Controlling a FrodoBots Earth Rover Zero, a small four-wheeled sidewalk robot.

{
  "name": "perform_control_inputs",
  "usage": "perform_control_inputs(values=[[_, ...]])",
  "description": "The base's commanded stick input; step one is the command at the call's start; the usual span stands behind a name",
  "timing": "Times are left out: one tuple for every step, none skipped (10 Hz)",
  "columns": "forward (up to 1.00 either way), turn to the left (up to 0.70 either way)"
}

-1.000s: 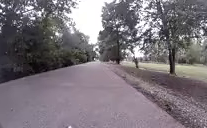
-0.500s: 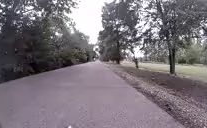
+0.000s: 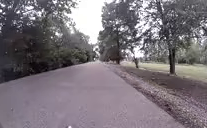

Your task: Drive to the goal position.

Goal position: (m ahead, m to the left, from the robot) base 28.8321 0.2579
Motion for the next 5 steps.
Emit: perform_control_inputs(values=[[0.06,0.01],[0.06,0.01],[0.06,0.01],[0.06,0.01],[0.06,0.01]])
